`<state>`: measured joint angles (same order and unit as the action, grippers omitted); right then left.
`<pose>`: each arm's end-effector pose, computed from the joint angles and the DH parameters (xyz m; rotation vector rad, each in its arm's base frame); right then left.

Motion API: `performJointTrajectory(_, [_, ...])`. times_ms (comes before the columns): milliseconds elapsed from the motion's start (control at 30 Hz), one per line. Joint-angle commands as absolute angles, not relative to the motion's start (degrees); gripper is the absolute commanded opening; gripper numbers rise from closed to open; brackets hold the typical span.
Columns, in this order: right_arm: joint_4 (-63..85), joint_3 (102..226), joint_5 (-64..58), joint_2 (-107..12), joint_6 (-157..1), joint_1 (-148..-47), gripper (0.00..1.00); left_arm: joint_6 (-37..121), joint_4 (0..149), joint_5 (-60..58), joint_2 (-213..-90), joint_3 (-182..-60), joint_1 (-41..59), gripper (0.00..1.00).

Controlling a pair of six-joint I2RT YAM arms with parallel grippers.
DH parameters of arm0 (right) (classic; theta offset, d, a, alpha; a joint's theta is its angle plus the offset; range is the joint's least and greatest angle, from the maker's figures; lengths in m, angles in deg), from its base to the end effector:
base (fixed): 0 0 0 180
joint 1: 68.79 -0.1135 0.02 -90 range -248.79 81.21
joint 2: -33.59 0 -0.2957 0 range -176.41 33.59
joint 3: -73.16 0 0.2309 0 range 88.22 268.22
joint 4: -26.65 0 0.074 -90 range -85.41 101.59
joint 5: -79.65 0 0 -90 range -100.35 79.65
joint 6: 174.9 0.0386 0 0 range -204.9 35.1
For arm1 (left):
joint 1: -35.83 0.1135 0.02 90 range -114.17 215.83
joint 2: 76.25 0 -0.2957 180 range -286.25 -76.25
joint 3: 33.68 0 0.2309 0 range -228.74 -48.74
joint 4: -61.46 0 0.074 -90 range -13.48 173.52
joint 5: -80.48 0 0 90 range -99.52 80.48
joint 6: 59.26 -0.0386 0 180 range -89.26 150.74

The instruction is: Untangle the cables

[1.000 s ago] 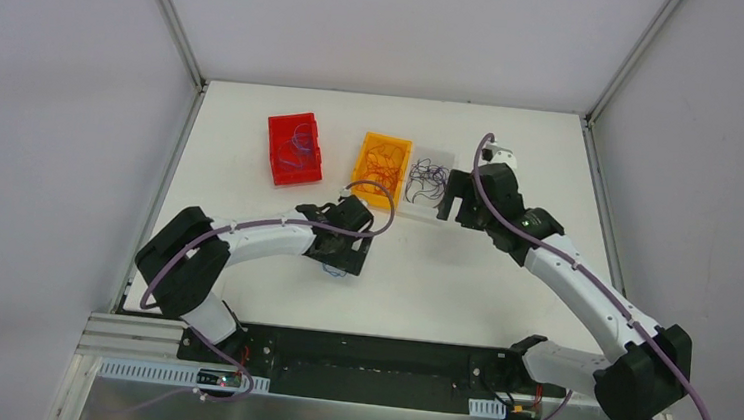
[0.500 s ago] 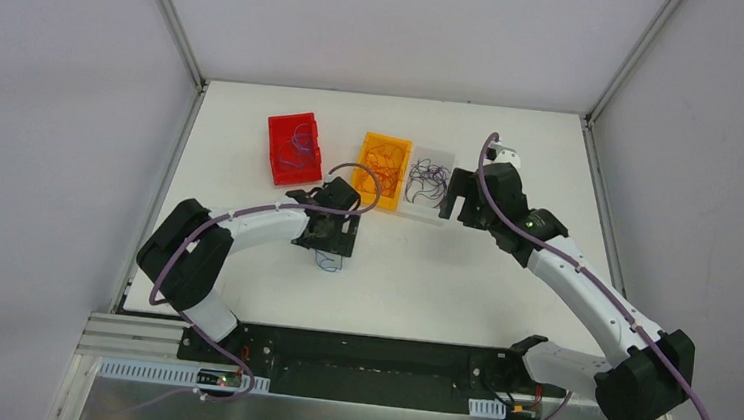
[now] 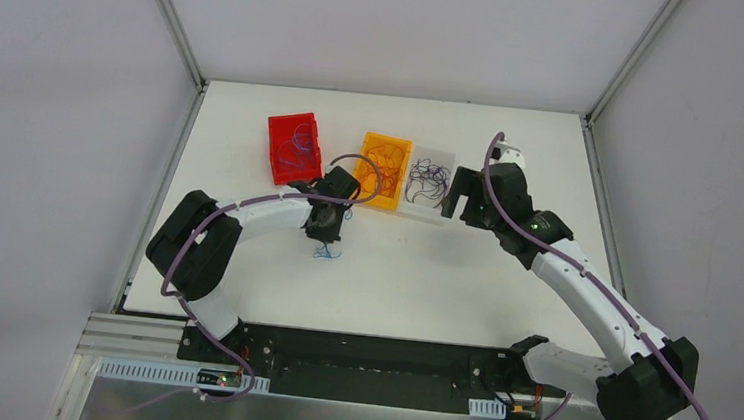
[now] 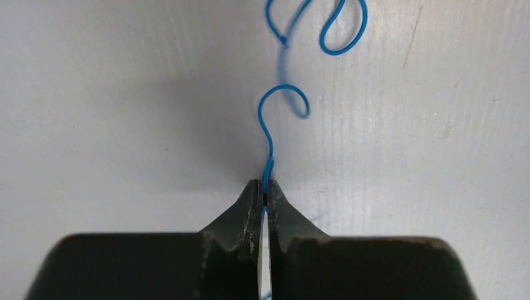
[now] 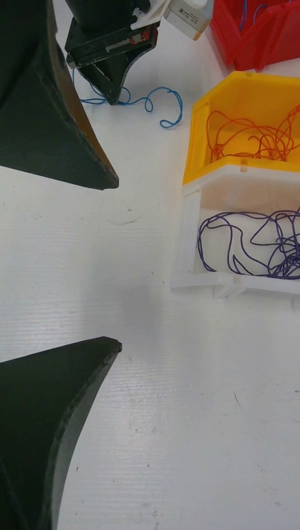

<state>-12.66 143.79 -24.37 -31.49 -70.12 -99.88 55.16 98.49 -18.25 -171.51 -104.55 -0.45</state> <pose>0.1914 0.1045 0.3421 -0.1646 2.1408 0.2036 0.2542 -0.1793 0.2141 0.2210 2.6225 -0.1653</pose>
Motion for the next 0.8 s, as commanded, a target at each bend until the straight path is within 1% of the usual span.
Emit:
performJointTrajectory(0, [-12.47,144.82,-23.84,-29.65,-69.81,-99.23,0.92,55.0,100.06,-17.0,-170.54,-103.82,-0.22,0.0])
performJointTrajectory(167, [-12.43,145.08,-23.09,-30.22,-69.74,-99.06,0.91,54.78,103.41,-20.01,-164.83,-106.48,0.0,0.0])
performJointTrajectory(367, [-12.16,145.35,-21.95,-30.66,-69.38,-98.83,0.91,51.16,112.8,-24.24,-161.66,-119.39,4.26,0.0])
performJointTrajectory(600, [-11.95,144.96,-20.94,-29.65,-68.93,-98.65,0.91,47.95,115.8,-25.74,-162.92,-128.42,11.4,0.0])
performJointTrajectory(767, [-11.52,144.47,-19.78,-28.83,-68.76,-98.58,0.91,47.19,115.8,-24.88,-166.44,-133.96,16.26,0.0])
